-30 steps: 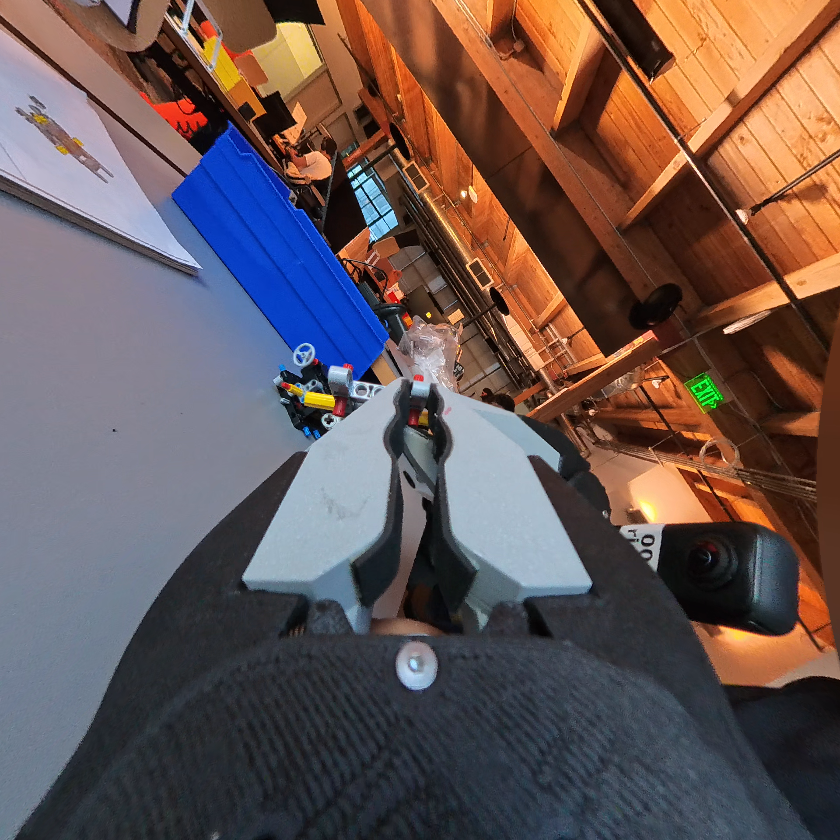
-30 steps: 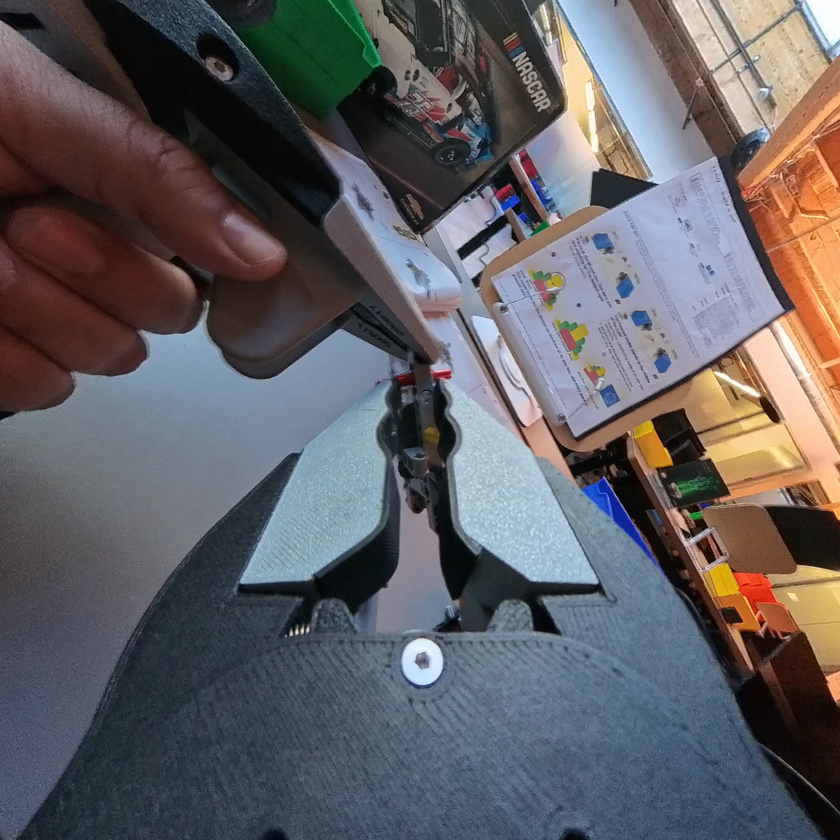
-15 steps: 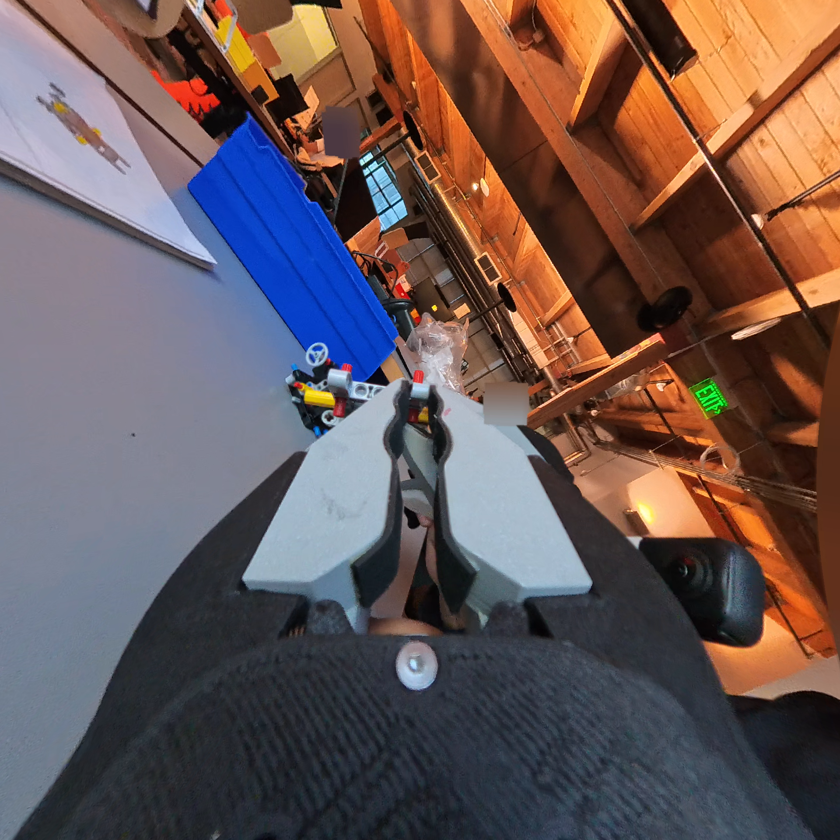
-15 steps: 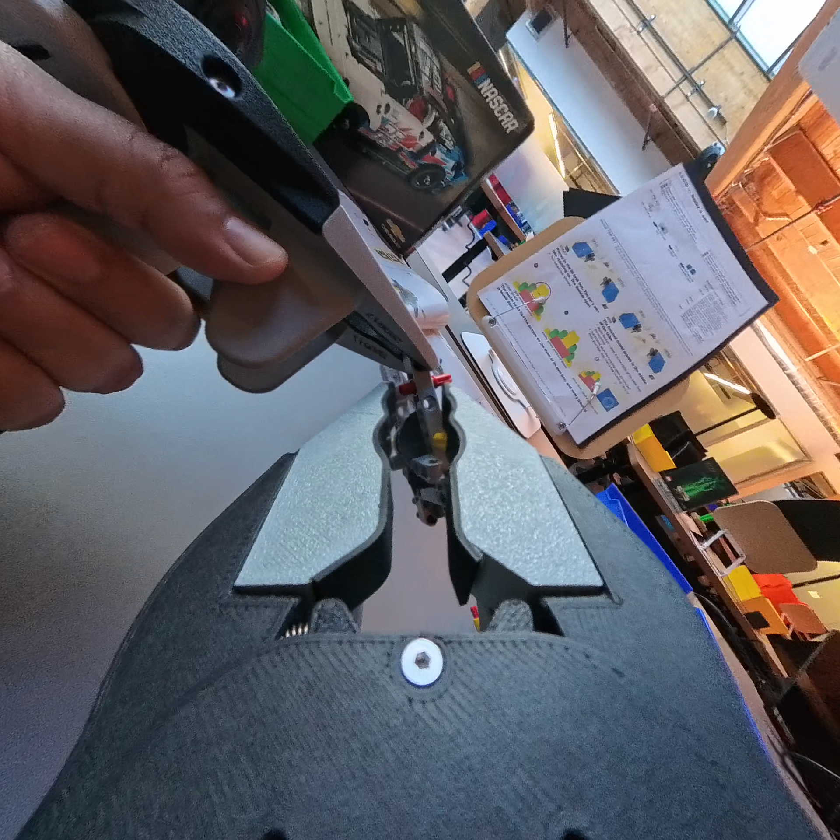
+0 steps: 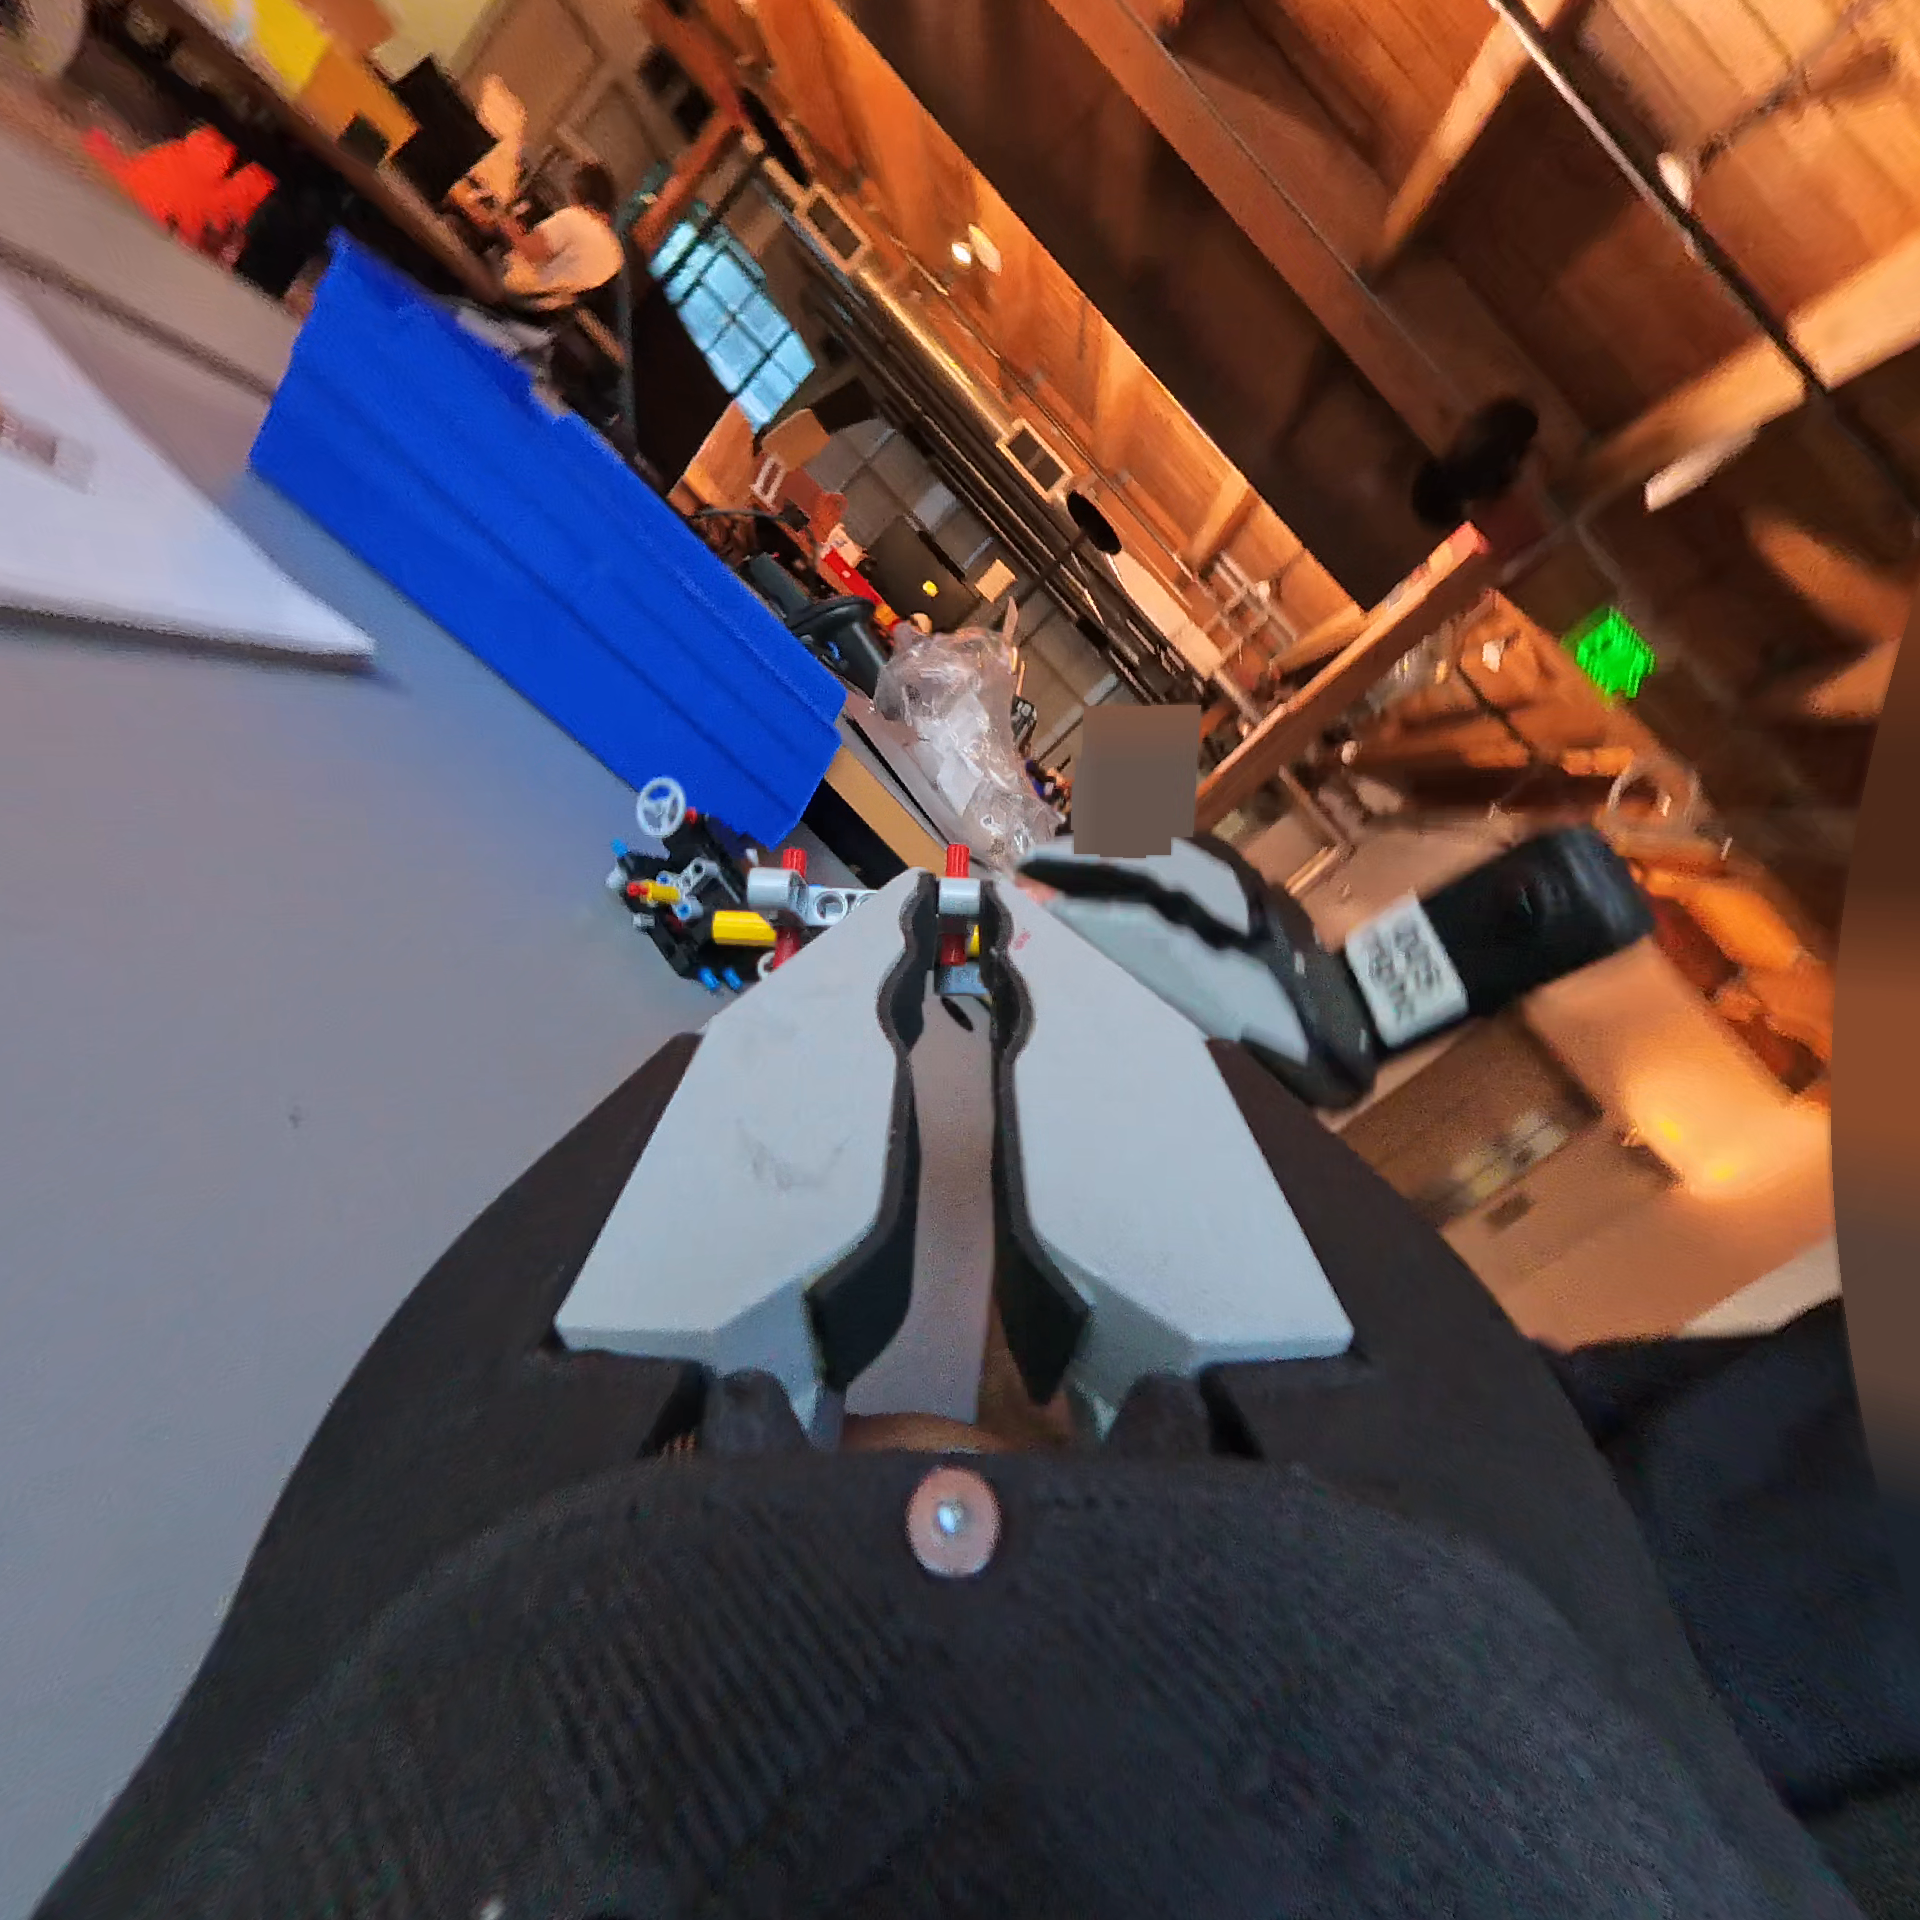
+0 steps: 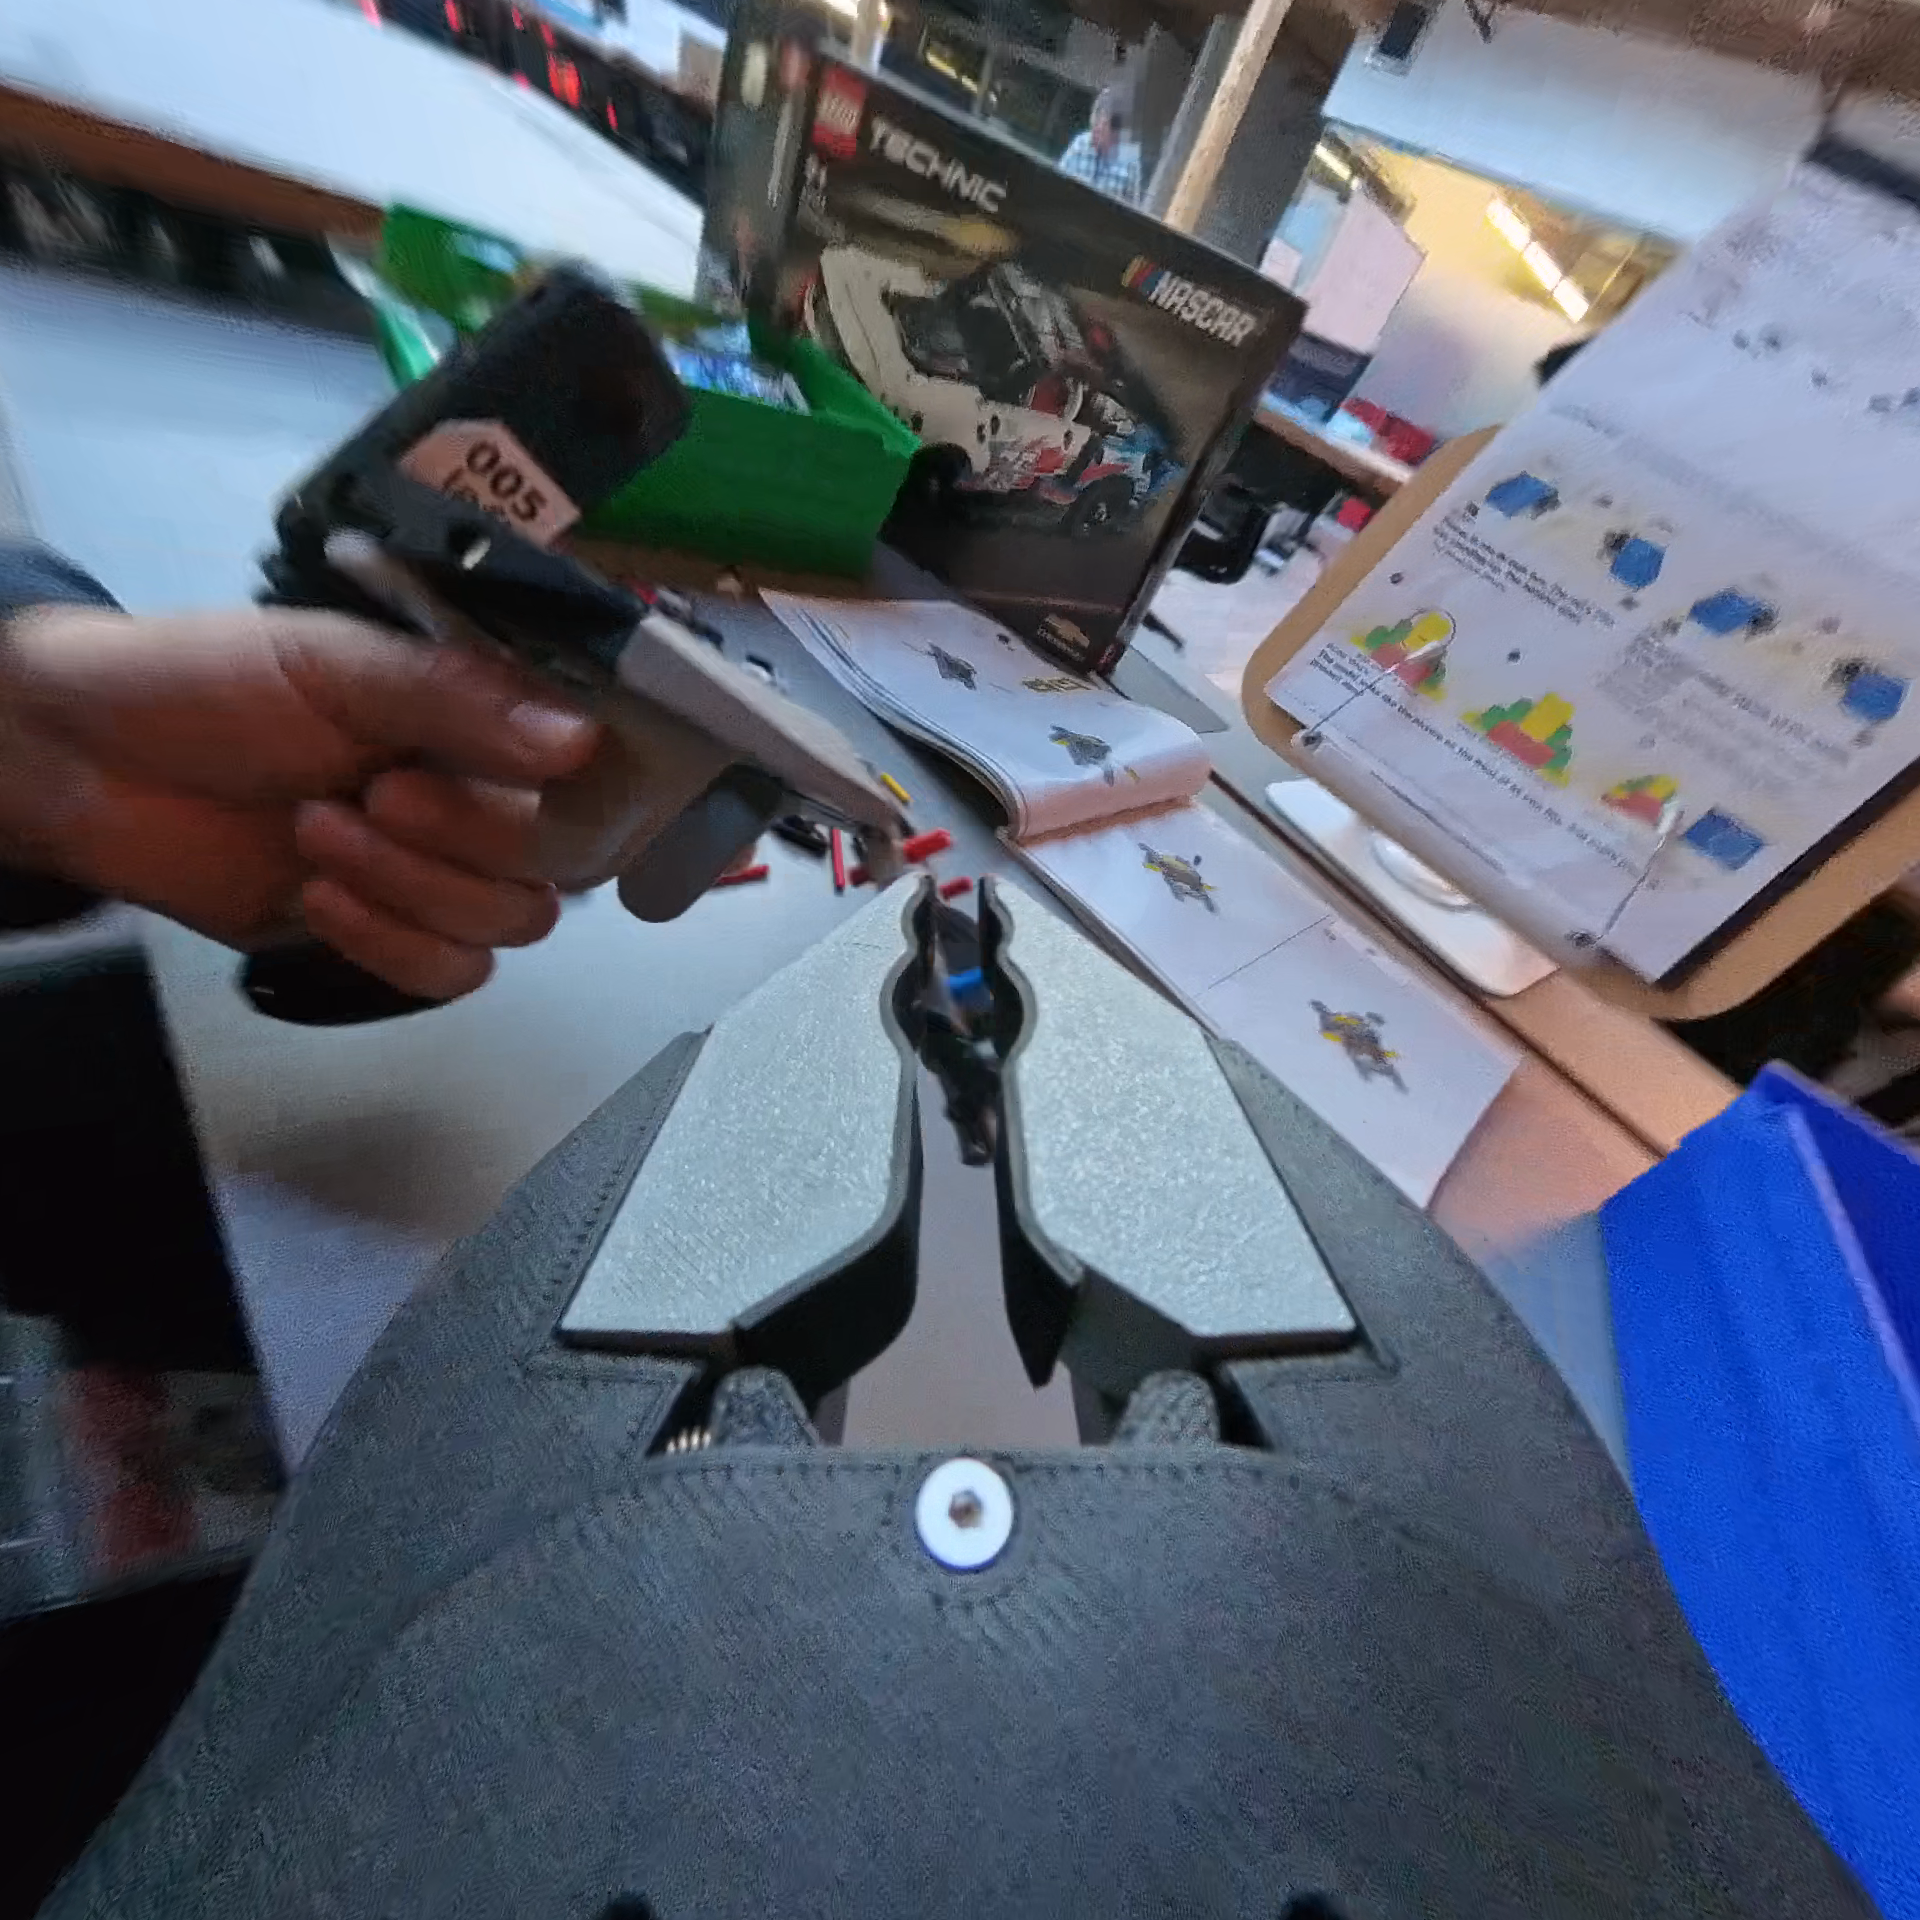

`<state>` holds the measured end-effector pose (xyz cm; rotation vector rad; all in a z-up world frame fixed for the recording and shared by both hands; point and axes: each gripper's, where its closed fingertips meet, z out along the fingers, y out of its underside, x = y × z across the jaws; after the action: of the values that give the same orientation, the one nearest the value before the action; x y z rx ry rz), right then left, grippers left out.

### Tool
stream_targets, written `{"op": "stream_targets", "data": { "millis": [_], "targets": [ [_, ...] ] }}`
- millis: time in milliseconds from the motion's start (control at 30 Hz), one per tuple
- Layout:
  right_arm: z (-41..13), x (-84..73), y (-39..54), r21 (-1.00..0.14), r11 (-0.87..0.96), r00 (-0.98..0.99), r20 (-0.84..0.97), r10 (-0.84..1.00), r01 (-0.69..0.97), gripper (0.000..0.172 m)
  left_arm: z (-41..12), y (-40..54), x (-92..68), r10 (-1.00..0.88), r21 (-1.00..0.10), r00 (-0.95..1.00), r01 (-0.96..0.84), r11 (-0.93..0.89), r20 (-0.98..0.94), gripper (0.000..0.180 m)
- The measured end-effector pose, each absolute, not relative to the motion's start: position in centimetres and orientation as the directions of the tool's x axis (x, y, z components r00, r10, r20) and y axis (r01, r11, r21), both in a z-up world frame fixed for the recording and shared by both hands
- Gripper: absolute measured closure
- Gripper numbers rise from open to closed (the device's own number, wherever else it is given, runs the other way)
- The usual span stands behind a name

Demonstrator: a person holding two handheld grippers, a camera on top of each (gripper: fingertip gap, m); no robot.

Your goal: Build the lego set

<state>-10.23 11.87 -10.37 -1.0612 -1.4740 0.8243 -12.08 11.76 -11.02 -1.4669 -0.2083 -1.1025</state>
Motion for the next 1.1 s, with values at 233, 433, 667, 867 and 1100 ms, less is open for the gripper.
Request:
{"op": "stream_targets", "data": {
  "millis": [233, 433, 667, 867, 1100],
  "targets": [
    [-9.0, -8.9, 10.8, -0.955, 0.166, -0.299, 0.088, 0.950, 0.245, 0.169, -8.2, 8.7, -9.6, -0.654, -0.987, 0.749, 0.159, 0.020, 0.108, 0.175],
    [-8.6, -8.4, 7.4, -0.926, 0.334, -0.457, 0.224, 0.861, 0.175, 0.162, -8.5, 7.3, -8.3, -0.673, -0.992, 0.730, -0.051, 0.118, -0.118, 0.175],
    [-9.4, -8.6, 6.6, -0.888, 0.431, -0.488, 0.309, 0.817, 0.160, 0.169, -8.8, 6.7, -8.0, -0.710, -0.994, 0.697, -0.029, 0.109, -0.098, 0.175],
    [-10.3, -8.7, 6.3, -0.893, 0.413, -0.534, 0.266, 0.803, 0.176, 0.170, -10.0, 6.7, -7.8, -0.717, -0.995, 0.690, -0.066, 0.080, -0.104, 0.175],
    [-11.4, -9.5, 6.6, -0.951, -0.032, -0.530, -0.200, 0.824, 0.309, 0.171, -11.3, 6.9, -8.8, -0.702, -0.997, 0.708, -0.070, 0.039, -0.077, 0.175]
  ]
}}
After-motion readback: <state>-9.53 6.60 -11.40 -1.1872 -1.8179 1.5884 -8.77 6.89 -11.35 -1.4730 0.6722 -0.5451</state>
